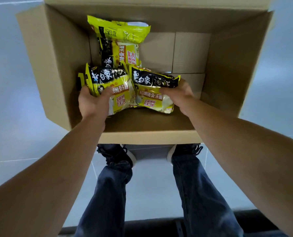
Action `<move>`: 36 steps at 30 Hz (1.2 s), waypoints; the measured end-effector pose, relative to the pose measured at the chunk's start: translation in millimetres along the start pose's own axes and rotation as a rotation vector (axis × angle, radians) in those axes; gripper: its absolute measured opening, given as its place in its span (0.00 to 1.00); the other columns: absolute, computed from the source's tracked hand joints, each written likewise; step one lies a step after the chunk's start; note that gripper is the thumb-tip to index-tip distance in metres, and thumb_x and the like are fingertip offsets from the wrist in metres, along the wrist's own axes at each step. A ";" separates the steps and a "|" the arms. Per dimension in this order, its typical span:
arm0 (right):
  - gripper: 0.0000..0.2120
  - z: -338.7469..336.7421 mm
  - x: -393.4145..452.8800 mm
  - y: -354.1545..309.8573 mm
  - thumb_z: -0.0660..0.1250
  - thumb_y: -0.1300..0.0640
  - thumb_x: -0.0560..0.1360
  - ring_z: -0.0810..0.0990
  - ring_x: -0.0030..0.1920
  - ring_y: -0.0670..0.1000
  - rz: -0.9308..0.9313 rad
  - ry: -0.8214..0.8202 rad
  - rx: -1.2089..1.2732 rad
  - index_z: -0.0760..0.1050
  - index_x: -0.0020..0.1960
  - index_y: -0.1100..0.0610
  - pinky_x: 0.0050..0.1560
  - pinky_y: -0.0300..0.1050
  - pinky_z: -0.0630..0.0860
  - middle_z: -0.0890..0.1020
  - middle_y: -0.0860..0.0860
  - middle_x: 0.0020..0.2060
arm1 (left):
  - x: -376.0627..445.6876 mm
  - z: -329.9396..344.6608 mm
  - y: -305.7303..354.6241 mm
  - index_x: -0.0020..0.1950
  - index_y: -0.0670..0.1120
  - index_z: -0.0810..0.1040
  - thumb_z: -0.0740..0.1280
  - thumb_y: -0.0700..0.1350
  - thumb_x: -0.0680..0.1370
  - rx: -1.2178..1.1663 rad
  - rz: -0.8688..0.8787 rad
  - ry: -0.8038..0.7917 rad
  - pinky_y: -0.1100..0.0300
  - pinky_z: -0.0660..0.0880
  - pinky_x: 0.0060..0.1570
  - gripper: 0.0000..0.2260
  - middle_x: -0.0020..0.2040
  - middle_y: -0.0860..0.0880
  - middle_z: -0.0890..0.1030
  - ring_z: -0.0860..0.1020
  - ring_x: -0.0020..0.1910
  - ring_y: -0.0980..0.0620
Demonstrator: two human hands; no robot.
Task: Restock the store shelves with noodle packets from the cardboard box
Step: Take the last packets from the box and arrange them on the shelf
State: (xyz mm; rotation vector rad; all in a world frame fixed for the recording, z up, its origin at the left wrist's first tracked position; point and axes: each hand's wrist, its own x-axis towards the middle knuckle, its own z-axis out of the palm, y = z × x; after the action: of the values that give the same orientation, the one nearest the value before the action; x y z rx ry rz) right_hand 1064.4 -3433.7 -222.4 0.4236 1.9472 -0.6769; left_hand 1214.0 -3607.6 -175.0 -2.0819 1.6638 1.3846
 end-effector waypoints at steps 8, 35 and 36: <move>0.22 -84.5 -104.4 -31.9 0.74 0.50 0.67 0.81 0.51 0.52 -0.154 0.216 -0.251 0.75 0.58 0.55 0.50 0.46 0.79 0.82 0.51 0.50 | -96.1 -22.1 51.9 0.56 0.46 0.75 0.74 0.52 0.72 0.109 0.086 -0.037 0.54 0.76 0.49 0.18 0.50 0.51 0.81 0.79 0.50 0.47; 0.14 -362.6 -603.3 -58.3 0.73 0.56 0.70 0.77 0.46 0.52 -0.638 0.416 -0.003 0.79 0.55 0.55 0.45 0.39 0.69 0.82 0.51 0.47 | -565.3 -247.2 183.5 0.56 0.47 0.76 0.76 0.46 0.69 -0.173 0.528 -0.115 0.58 0.73 0.42 0.18 0.49 0.51 0.82 0.80 0.49 0.48; 0.14 -371.0 -617.4 -47.9 0.73 0.56 0.70 0.78 0.46 0.52 -0.653 0.431 0.037 0.78 0.54 0.55 0.45 0.41 0.71 0.82 0.51 0.46 | -581.5 -253.1 181.1 0.58 0.46 0.75 0.76 0.48 0.68 -0.185 0.559 -0.126 0.56 0.74 0.44 0.21 0.52 0.50 0.82 0.79 0.52 0.47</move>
State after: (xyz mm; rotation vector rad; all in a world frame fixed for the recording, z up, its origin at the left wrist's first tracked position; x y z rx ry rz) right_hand 1054.8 -3242.8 473.7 -0.0740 2.5121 -1.1021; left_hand 1225.5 -3421.7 457.7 -1.6204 2.2403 1.8381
